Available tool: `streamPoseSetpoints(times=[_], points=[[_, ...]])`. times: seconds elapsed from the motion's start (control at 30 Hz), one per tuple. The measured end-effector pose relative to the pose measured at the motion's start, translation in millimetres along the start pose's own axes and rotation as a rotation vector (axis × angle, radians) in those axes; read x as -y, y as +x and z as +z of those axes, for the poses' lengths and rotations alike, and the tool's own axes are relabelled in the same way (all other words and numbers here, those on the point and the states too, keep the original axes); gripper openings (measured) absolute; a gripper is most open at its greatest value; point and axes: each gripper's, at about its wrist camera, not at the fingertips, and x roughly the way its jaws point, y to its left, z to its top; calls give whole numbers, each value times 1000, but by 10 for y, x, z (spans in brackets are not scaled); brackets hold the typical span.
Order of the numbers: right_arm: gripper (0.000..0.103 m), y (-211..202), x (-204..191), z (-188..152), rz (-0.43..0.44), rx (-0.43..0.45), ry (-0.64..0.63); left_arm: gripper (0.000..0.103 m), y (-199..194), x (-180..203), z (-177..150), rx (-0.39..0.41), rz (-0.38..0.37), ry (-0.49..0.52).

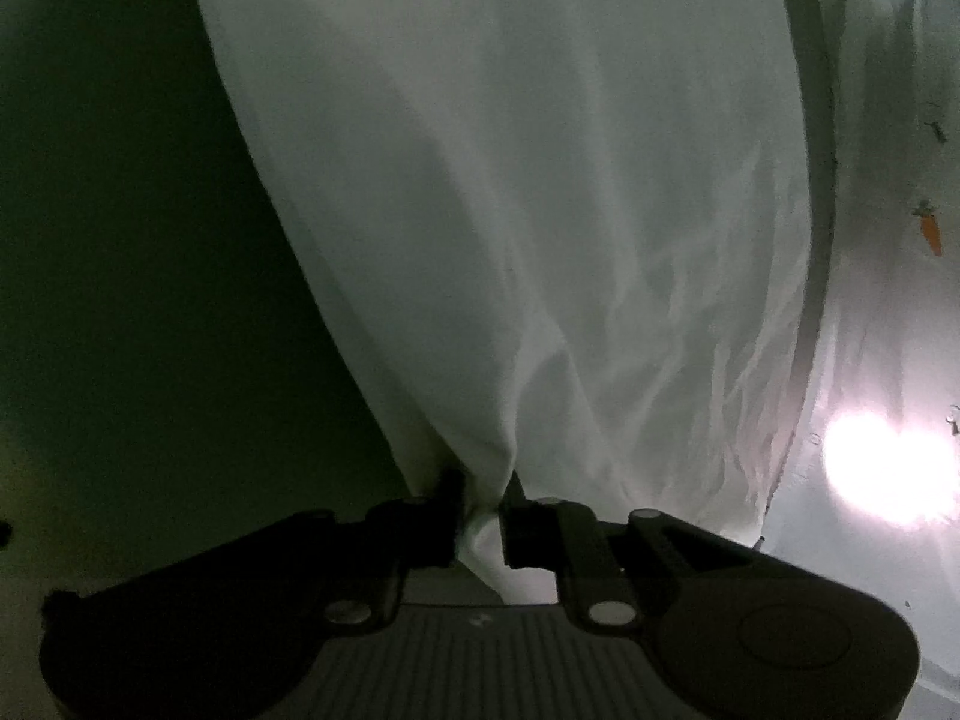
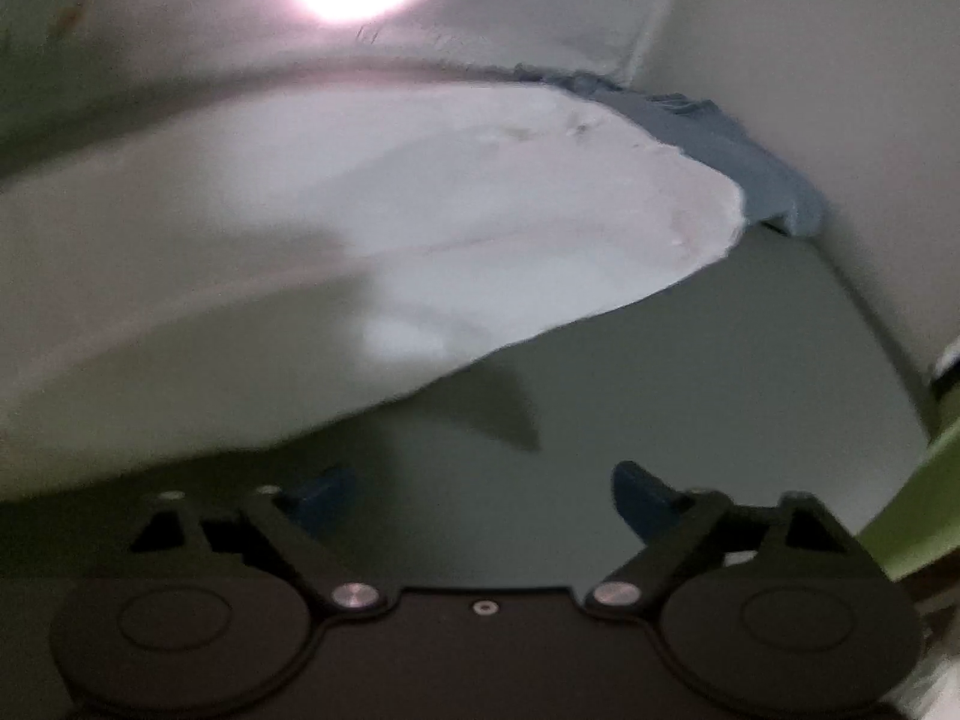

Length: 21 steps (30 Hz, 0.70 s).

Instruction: Fold clothes

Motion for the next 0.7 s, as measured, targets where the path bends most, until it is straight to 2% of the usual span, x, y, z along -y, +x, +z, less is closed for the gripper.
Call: streamPoseSetpoints(times=[0.03, 0.1, 0.13, 0.23, 0.3, 0.37, 0.47, 0.53, 0.6, 0.63, 0.7], points=[[82, -77, 24, 42, 31, 26, 28, 17, -4, -23, -2, 1, -13, -4], [67, -168, -27, 153, 118, 84, 59, 19, -12, -84, 7, -2, -42, -29], [63, -205, -66, 228, 175, 117, 67, 20, -16, -113, 13, -7, -54, -43], [49, -239, -373, 340, 302, 172, 4, 29, -19, -91, 75, -18, -66, -60], [41, -141, -606, 333, 333, 159, -57, 40, -72, -34, 89, -13, -63, -21], [40, 69, -804, 254, 326, 107, -97, 49, -198, 28, 99, 14, -51, 40], [43, 426, -898, 68, 290, 33, -92, 56, -501, 70, 114, 113, -45, 121], [45, 420, -937, -43, 263, 92, -132, 62, -756, 15, 112, 221, -33, 141], [53, 384, -979, -153, 234, 163, -180, 64, -1023, -97, 135, 354, 15, 148], [53, 383, -979, -154, 231, 171, -168, 69, -1128, -147, 143, 421, 51, 149], [57, 393, -966, -123, 231, 169, -120, 72, -1253, -256, 203, 515, 113, 142]])
